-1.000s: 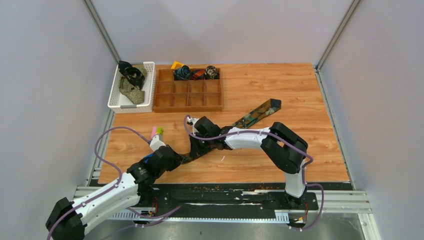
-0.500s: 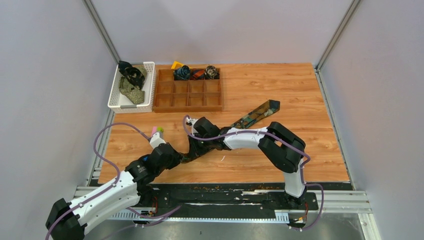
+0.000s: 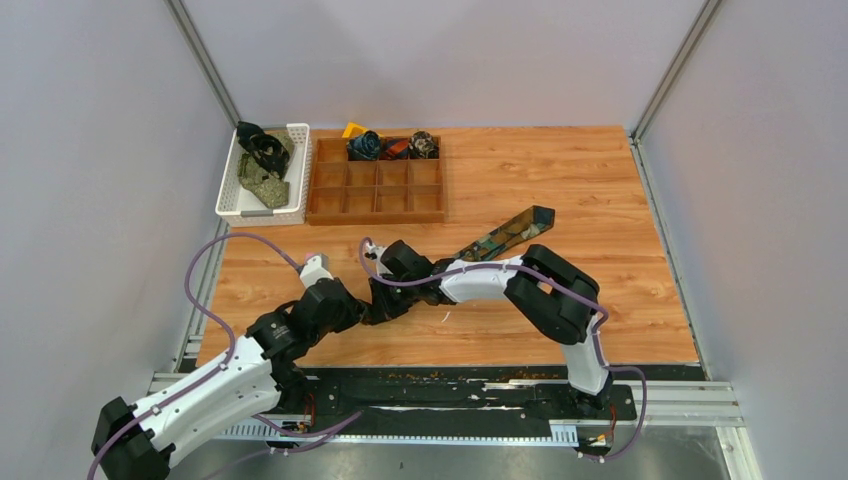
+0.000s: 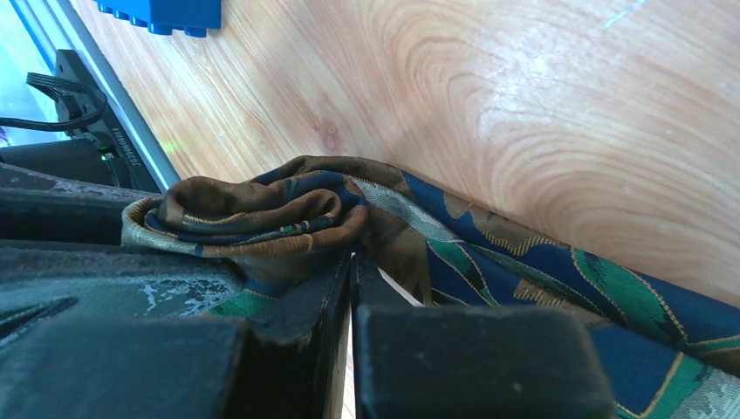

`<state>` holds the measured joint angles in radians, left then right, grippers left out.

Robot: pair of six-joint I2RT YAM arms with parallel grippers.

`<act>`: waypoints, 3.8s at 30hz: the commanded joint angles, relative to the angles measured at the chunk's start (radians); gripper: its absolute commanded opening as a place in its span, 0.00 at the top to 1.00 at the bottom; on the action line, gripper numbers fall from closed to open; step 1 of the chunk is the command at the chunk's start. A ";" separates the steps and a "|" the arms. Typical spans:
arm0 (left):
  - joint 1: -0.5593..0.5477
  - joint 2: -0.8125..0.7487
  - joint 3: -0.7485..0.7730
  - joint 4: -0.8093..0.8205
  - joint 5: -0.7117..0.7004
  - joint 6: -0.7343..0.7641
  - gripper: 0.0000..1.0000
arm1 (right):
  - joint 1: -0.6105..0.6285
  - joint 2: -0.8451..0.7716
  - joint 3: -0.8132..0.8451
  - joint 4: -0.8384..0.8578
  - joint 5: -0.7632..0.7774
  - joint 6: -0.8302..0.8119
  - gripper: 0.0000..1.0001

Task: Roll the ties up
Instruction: Roll the tie at the center of the board.

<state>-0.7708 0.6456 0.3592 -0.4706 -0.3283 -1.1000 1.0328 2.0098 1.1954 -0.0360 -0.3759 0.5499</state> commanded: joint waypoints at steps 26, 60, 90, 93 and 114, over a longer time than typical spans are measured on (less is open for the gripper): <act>-0.001 0.057 0.073 -0.108 -0.048 0.106 1.00 | -0.002 -0.057 0.090 -0.075 0.055 -0.054 0.96; -0.001 0.213 0.158 -0.104 -0.028 0.167 1.00 | 0.020 0.077 0.128 0.028 -0.093 -0.010 0.97; -0.001 0.527 0.196 0.079 0.056 0.152 0.92 | -0.090 -0.232 -0.130 -0.029 0.009 -0.062 0.95; -0.003 0.534 0.204 0.082 0.063 0.148 0.81 | -0.093 -0.249 -0.153 -0.021 0.011 -0.059 0.95; -0.069 0.530 0.275 0.082 0.043 0.120 0.44 | -0.101 -0.355 -0.213 -0.053 0.068 -0.072 0.95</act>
<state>-0.8299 1.1637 0.5983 -0.3996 -0.2790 -0.9627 0.9401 1.7065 0.9943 -0.0925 -0.3328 0.5018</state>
